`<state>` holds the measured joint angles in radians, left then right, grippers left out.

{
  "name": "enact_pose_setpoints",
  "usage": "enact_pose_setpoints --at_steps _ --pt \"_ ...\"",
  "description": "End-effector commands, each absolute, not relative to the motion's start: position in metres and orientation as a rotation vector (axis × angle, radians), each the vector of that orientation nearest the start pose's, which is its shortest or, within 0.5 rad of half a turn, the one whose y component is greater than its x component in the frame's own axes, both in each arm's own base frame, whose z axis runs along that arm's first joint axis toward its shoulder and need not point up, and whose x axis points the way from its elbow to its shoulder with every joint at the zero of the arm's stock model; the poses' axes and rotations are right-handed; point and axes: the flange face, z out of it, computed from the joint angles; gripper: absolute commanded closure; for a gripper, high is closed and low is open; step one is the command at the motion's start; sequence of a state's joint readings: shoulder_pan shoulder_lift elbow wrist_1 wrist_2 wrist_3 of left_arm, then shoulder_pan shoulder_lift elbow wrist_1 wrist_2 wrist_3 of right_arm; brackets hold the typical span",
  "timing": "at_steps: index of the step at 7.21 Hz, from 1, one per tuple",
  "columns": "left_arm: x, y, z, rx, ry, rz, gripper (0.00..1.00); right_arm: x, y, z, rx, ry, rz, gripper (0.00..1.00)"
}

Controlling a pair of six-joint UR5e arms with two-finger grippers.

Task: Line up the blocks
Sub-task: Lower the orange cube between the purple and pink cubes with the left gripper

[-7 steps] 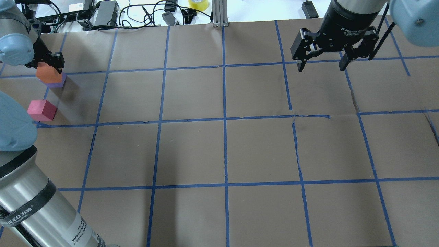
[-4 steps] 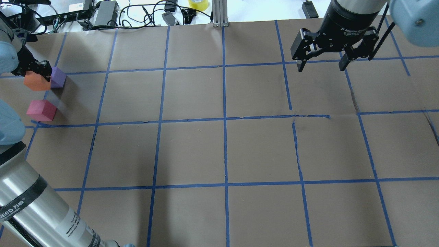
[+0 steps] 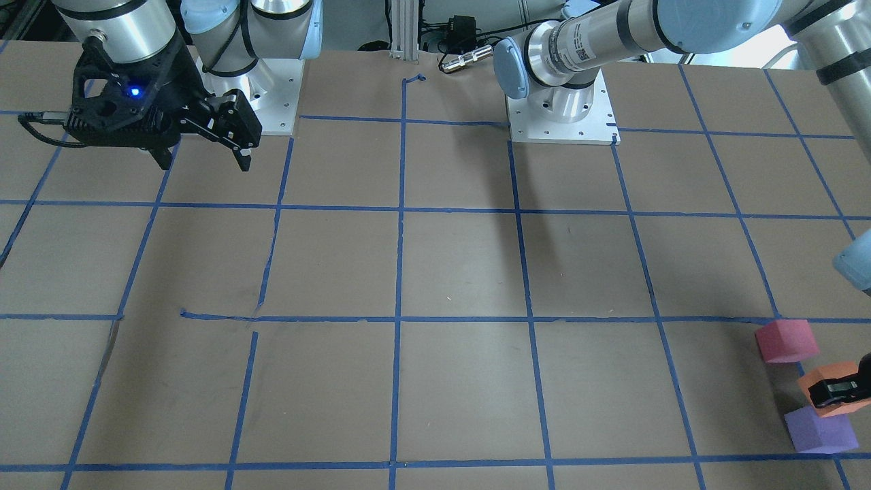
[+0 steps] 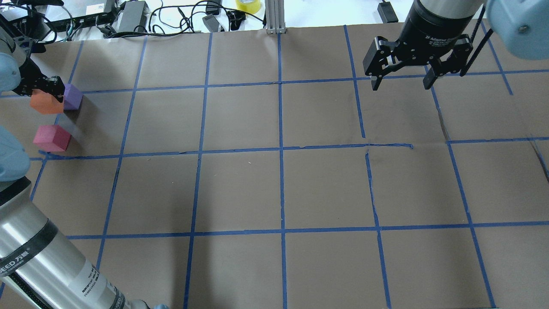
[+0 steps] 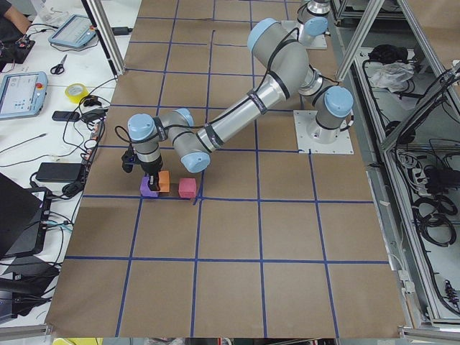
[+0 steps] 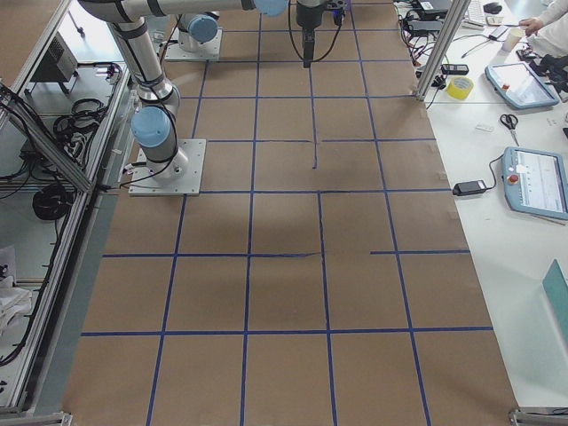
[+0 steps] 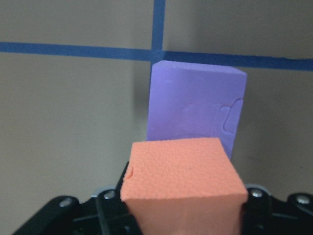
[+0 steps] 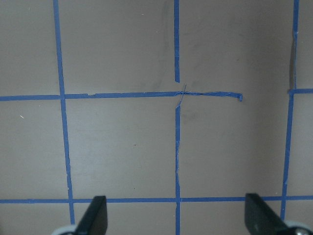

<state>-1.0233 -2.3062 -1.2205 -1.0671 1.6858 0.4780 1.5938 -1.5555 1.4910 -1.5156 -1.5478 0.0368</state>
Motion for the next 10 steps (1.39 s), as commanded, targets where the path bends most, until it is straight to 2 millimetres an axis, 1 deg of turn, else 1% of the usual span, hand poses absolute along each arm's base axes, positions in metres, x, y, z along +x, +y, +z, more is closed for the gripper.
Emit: enact_pose_setpoints --at_steps 1,2,3,4,6,8,10 --pt "0.289 -0.708 0.254 -0.103 2.988 -0.056 1.00 0.147 -0.495 0.513 0.021 3.118 -0.011 0.00" --pt "0.288 -0.706 0.249 0.003 2.998 -0.011 1.00 0.148 -0.495 0.513 0.019 3.118 -0.008 0.00" --pt "0.289 -0.707 0.247 0.169 2.988 -0.002 1.00 0.148 -0.495 0.513 0.019 3.118 -0.008 0.00" --pt "0.289 -0.706 0.247 0.171 2.988 -0.002 1.00 0.148 -0.495 0.513 0.019 3.118 -0.008 0.00" --pt "0.287 -0.706 0.240 0.171 3.001 0.004 1.00 0.148 -0.495 0.513 0.019 3.118 -0.008 0.00" --pt "0.285 -0.702 0.229 0.174 3.013 0.031 1.00 0.148 -0.494 0.514 0.019 3.117 -0.011 0.00" --pt "0.286 -0.703 0.223 0.174 3.013 0.031 1.00 0.148 -0.494 0.513 0.019 3.117 -0.008 0.00"
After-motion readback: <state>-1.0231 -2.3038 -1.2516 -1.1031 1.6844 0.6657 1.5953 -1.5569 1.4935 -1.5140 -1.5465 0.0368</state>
